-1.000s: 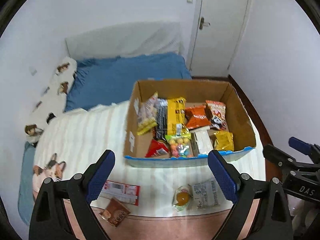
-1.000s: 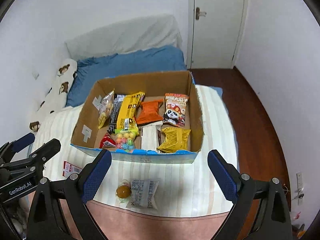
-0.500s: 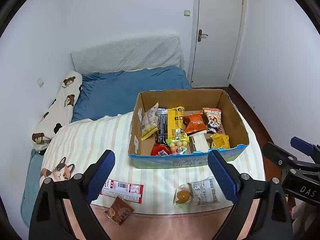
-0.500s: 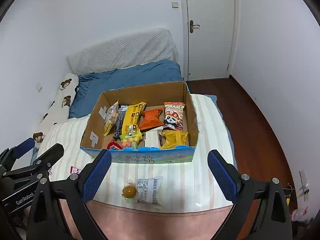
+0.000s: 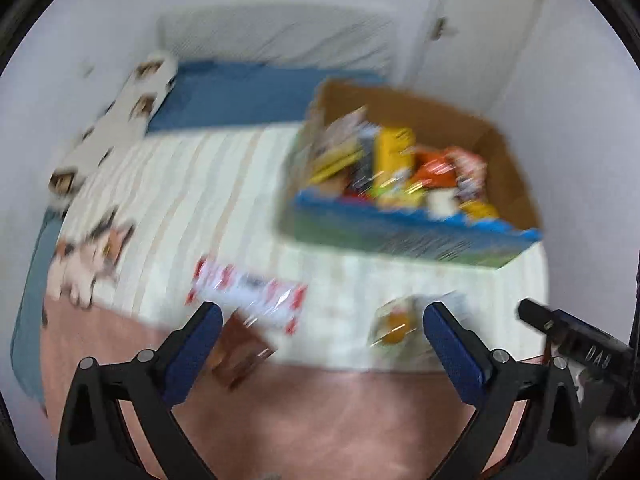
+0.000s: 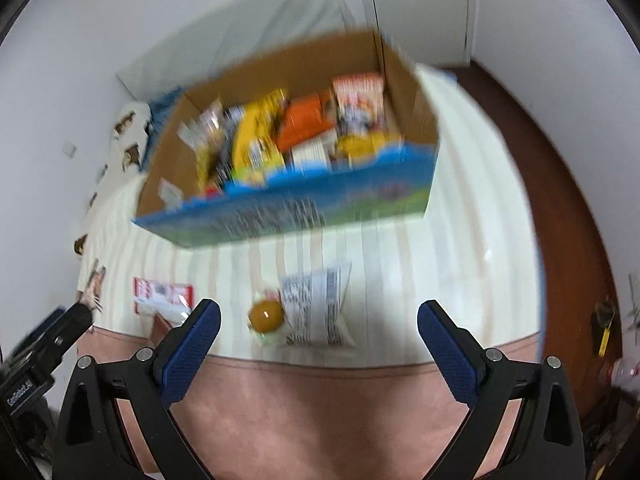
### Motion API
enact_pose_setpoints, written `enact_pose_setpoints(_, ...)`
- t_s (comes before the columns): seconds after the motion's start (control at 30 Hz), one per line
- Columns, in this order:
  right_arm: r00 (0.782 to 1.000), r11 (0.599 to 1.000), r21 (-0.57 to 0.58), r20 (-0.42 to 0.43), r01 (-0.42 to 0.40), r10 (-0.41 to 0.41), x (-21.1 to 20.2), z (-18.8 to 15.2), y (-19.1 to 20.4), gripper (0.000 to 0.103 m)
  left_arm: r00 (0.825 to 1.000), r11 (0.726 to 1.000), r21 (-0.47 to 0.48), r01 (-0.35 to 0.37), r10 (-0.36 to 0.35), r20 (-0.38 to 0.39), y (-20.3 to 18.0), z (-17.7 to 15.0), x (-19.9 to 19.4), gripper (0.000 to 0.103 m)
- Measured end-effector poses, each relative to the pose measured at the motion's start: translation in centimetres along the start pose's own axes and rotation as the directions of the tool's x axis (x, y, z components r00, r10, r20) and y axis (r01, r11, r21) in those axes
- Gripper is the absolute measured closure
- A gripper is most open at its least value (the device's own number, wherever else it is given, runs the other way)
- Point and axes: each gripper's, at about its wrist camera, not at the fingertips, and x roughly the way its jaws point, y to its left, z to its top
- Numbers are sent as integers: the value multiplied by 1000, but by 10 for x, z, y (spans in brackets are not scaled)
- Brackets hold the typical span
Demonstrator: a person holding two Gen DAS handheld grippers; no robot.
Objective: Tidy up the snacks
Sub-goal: 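Grasp the brown biscuit packet with left tool while right tool grasps white packet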
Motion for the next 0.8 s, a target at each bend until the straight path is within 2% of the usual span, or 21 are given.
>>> enact_pose_setpoints(0.1,996,1000,22,-89,16,-14,44,-3,-5,2,997,997,-53,-62,60,-52,33,-17,21,0)
enact_pose_setpoints(0.23,987,999,33,-162,23,-17,93,-4,-3,2,981,979,-136,-150,131,-140,82,-41,48,0)
enact_pose_setpoints(0.3,980,999,22,-199,31,-26,117,-4,4,3,974,972,-161,-173,145,-172,96,-45,57,0)
enact_pose_setpoints(0.37,973,999,16,-228,33,-29,133,-6,8,6,969,966,-179,-186,151,-196,106,-49,67,0)
enact_pose_setpoints(0.4,970,999,9,-240,44,-41,141,-9,10,11,966,966,-174,-192,156,-204,108,-50,71,0)
enact_pose_setpoints(0.47,971,998,-21,-231,59,-62,145,-13,13,32,961,972,-143,-187,151,-231,106,-51,83,0)
enact_pose_setpoints(0.53,972,997,-46,-223,68,-76,145,-16,14,43,953,982,-81,-173,147,-265,98,-51,98,0)
enact_pose_setpoints(0.67,970,997,-49,-234,58,-68,140,-23,6,47,924,987,89,-137,159,-348,74,-53,134,0)
enact_pose_setpoints(0.77,967,997,-48,-245,62,-72,135,-34,-2,48,913,970,212,-120,192,-360,58,-53,156,2)
enact_pose_setpoints(0.8,965,997,-45,-251,63,-72,133,-39,-6,48,913,968,226,-111,189,-362,56,-52,161,7)
